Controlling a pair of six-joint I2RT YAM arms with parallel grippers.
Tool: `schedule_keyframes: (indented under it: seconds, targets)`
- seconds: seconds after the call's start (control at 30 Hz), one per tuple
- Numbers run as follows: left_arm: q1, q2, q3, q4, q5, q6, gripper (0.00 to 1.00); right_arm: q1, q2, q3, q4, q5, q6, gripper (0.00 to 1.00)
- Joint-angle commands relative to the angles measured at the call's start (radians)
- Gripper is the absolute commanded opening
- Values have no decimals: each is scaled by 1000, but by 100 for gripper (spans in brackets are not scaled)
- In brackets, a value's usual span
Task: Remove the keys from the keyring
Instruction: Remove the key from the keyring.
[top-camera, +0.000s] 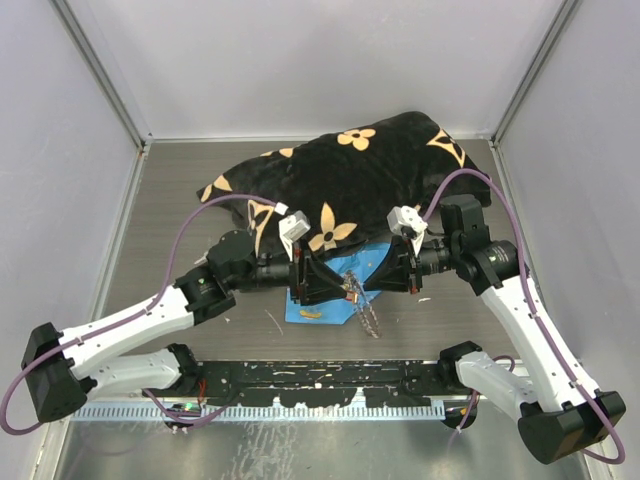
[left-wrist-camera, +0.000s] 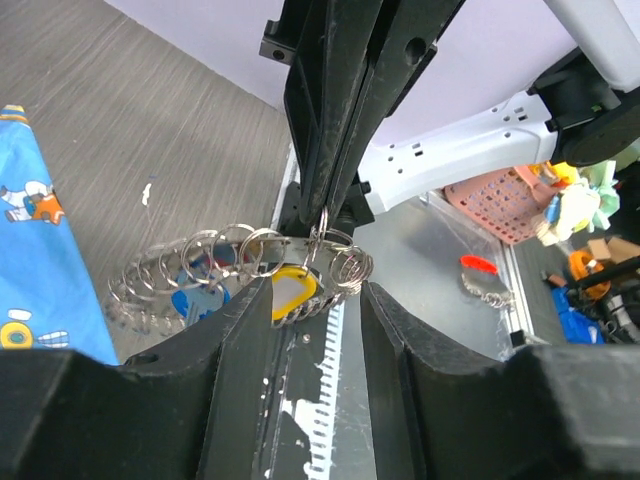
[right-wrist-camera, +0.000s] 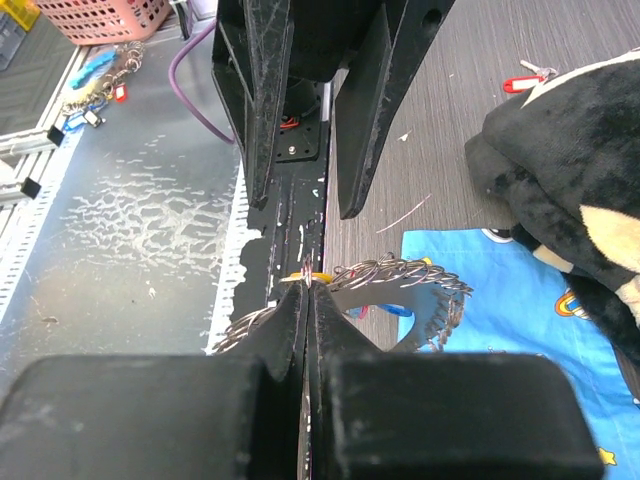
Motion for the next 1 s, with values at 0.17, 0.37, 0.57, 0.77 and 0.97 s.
schedule_keyframes:
  seconds: [0.17,0.37,0.57,0.77,0.97]
  targets:
    - [5,-14,-145,432,-58,-201,42,-10,-20,-6,66,-58,44,1]
    - [3,21,-156,477,-55,-246,39,-10,-19,-14,83,-60,60,1]
    - [-7,57,-149,490,-54,-258,35,-10,-17,-11,89,-62,72,1]
    - [-18,83,-150,485,-49,-258,32,-11,-16,-12,92,-60,72,1]
    - [-21,94,-156,473,-44,-254,30,-10,-18,-14,92,-59,72,1]
